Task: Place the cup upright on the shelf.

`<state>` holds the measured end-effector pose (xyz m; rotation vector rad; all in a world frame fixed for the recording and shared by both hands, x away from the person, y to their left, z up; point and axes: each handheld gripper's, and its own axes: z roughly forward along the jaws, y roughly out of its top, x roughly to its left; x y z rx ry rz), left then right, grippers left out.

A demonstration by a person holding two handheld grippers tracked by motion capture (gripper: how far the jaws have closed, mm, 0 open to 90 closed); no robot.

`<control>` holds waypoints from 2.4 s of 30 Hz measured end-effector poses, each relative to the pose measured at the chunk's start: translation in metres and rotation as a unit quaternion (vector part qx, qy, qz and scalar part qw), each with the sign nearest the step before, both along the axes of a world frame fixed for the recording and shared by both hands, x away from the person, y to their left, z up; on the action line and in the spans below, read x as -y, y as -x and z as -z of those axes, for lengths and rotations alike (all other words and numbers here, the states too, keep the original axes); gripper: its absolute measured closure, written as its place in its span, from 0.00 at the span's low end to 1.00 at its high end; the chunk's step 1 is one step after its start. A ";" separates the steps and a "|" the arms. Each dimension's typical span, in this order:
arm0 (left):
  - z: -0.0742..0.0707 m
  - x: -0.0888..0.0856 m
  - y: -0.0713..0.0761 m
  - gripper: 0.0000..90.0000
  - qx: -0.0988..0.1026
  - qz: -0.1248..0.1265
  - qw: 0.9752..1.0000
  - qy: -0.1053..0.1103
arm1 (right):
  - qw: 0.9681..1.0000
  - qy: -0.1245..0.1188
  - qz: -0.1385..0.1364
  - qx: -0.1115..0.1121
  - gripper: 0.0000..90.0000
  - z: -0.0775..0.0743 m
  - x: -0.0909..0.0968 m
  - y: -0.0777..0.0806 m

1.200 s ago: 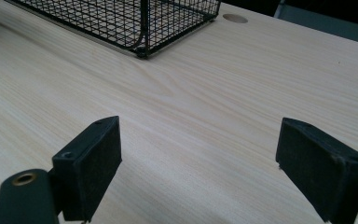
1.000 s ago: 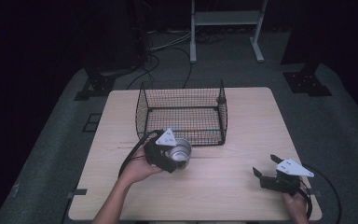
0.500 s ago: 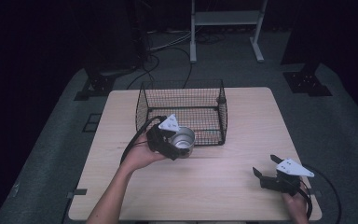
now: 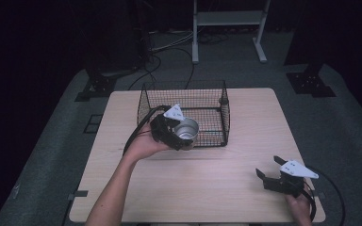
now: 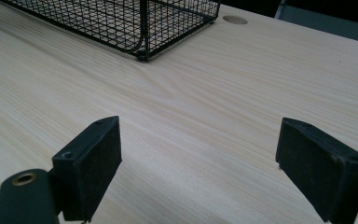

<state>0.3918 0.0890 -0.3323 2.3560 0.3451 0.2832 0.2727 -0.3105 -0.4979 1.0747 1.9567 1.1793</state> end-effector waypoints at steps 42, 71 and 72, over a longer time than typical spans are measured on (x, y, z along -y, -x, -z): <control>-0.038 0.017 -0.072 0.20 -0.008 -0.019 1.000 -0.009 | 1.000 -0.009 0.003 -0.001 0.15 0.000 0.002 0.000; 0.005 0.033 -0.121 0.20 -0.034 -0.058 0.998 -0.015 | 1.000 -0.017 -0.001 -0.003 0.15 0.000 0.003 0.000; 0.006 0.033 -0.122 0.20 -0.035 -0.060 0.998 -0.012 | 1.000 -0.018 -0.001 -0.002 0.15 0.000 0.003 0.000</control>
